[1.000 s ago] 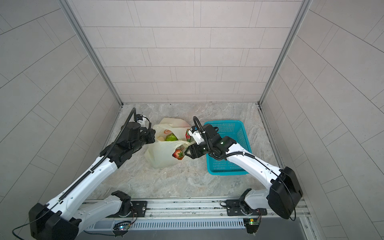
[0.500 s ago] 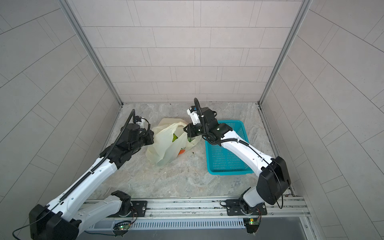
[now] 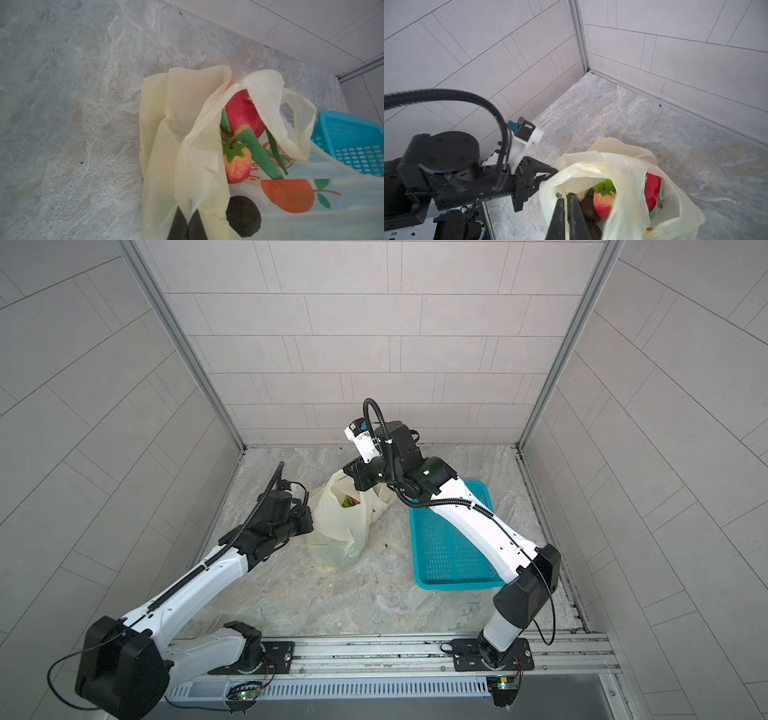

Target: Place the fruits into the plastic bag

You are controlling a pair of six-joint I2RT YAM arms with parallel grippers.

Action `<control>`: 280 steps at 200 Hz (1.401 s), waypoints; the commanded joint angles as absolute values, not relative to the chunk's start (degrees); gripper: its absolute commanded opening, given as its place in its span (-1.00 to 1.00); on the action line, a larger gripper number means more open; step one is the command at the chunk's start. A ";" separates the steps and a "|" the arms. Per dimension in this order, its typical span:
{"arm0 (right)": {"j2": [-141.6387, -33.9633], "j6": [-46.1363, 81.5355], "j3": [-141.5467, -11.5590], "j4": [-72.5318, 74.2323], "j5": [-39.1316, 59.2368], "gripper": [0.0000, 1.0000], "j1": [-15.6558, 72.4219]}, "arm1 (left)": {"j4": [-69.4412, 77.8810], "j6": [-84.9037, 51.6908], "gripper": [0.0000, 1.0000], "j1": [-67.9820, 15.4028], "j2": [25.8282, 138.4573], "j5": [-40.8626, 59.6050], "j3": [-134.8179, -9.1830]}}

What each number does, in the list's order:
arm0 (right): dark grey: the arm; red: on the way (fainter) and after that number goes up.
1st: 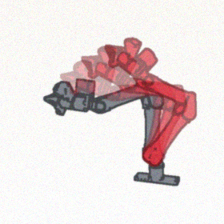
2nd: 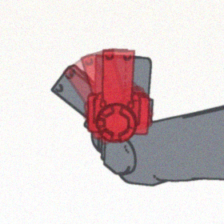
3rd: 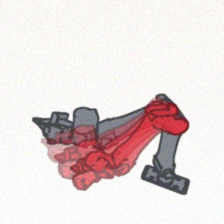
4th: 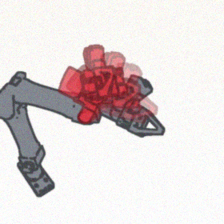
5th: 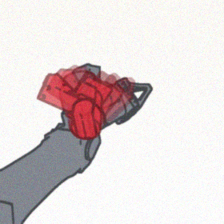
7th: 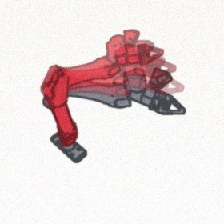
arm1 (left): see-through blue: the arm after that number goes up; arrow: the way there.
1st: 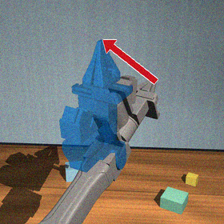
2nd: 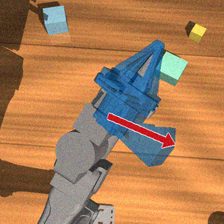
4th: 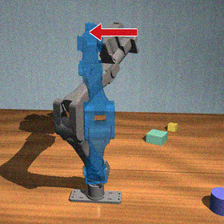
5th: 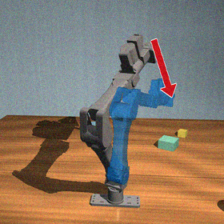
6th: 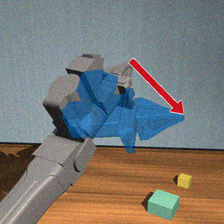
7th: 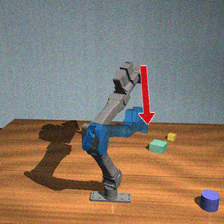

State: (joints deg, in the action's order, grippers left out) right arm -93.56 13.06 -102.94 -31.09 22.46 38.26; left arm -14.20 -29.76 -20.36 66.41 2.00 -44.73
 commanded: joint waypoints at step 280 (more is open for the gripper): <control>-124.47 31.14 -106.70 -45.20 12.44 0.28 28.48 | -19.34 -30.36 -1.00 -19.97 55.63 -4.17 -38.42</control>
